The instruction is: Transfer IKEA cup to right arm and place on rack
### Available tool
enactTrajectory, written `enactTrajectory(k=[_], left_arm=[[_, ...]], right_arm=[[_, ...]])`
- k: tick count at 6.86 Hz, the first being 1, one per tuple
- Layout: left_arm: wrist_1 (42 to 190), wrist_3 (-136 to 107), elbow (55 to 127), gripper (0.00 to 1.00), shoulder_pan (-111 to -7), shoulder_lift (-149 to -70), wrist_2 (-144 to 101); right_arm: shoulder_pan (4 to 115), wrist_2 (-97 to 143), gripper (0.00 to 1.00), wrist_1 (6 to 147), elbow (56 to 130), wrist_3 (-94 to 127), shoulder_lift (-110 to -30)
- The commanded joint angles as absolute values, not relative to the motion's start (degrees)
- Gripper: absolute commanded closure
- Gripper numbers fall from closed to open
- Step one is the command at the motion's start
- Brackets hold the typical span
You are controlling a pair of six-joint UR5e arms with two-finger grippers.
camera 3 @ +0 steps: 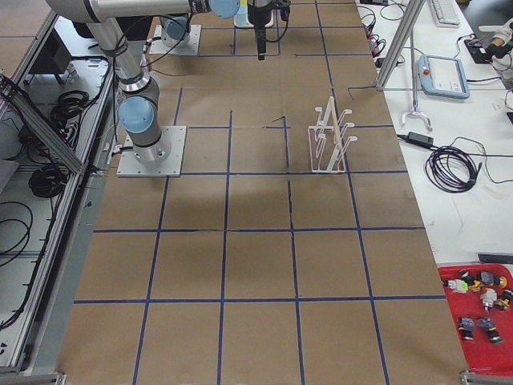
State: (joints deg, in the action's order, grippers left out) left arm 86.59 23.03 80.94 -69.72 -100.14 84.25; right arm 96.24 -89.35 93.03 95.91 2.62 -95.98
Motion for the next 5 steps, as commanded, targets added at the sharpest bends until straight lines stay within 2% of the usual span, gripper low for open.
enactTrajectory(k=[1,4,5], left_arm=[[73.45,22.85,85.14,1.00,-73.64,-99.33,77.27],[46.33,22.68,100.75,1.00,-75.85,-94.67,64.40],[38.23,22.94,104.64,1.00,-75.85,-94.66,57.64]], right_arm=[[96.33,-89.12,0.00,96.31,95.98,2.64,-96.06],[96.50,-89.12,0.00,110.08,96.24,2.64,-95.54],[96.50,-85.99,0.01,116.30,98.50,2.64,-94.84]])
